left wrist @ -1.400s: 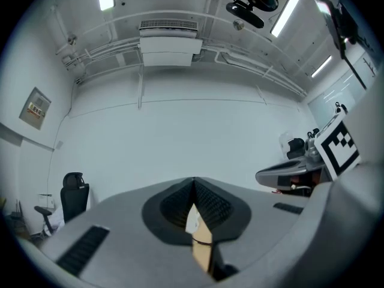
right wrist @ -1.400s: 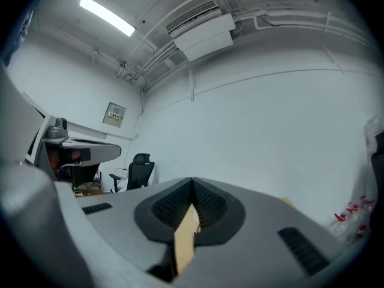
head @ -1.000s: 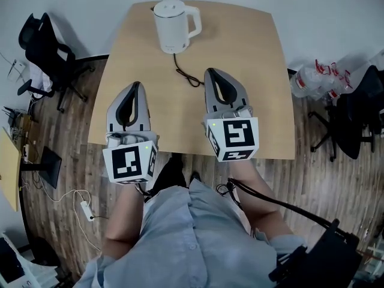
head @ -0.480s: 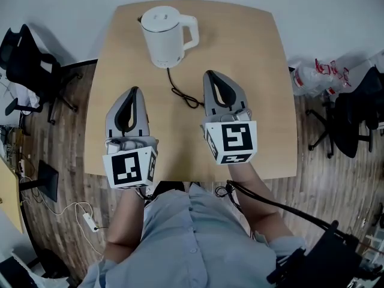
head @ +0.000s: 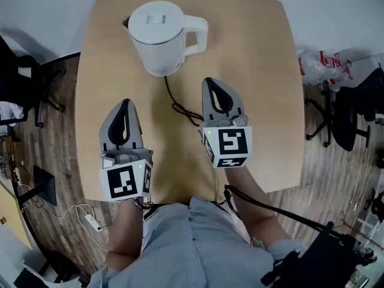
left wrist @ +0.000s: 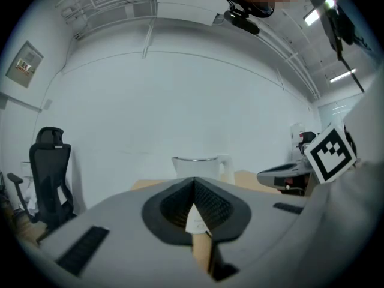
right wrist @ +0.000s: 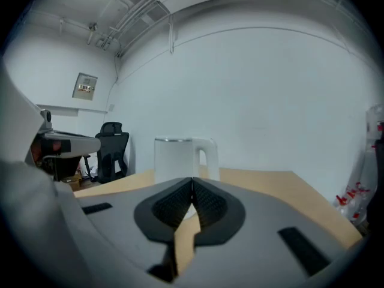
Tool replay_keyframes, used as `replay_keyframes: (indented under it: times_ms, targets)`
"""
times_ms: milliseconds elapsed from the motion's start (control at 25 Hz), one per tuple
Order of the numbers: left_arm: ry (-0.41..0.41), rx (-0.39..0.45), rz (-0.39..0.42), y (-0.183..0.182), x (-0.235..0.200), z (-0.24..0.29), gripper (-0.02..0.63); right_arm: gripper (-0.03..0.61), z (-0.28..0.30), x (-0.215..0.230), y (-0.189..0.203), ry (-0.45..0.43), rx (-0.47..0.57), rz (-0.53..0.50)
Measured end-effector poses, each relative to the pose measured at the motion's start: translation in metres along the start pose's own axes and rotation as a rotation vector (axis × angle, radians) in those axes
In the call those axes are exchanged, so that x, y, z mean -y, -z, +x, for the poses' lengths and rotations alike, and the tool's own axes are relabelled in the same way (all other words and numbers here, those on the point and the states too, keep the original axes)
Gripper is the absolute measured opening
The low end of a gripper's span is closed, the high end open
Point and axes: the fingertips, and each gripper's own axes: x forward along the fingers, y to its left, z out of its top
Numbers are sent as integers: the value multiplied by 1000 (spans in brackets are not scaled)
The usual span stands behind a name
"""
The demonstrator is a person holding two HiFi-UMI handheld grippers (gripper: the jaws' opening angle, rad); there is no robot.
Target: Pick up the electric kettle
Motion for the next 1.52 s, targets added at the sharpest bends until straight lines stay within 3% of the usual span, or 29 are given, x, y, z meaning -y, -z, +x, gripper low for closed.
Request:
replay_keyframes:
  times_ms: [240,600,640,680,760,1160,1520]
  targets:
    - [20,-53,-34,22,-5,20,0,2,25,15,33,45,-82,18]
    - [23,-82,-47,31,-12,33,0,5,54,35,32,119,-104,32]
    - [24,-86,-50,33,-13,34,0,42,57,38,32,130,-108,36]
    - [25,-90,-54,35,-13,35,0,126,59,40,33,141,-112,41]
    - [30,-94,-67,38,-12,36,0,181,63,45,34,158,-115,48]
    - [53,-136,-118,60,-12,38,0,209,85,48,34,164,-93,65]
    - [61,-132,-135,63,-12,41,0,224,96,49,25,154,-102,22]
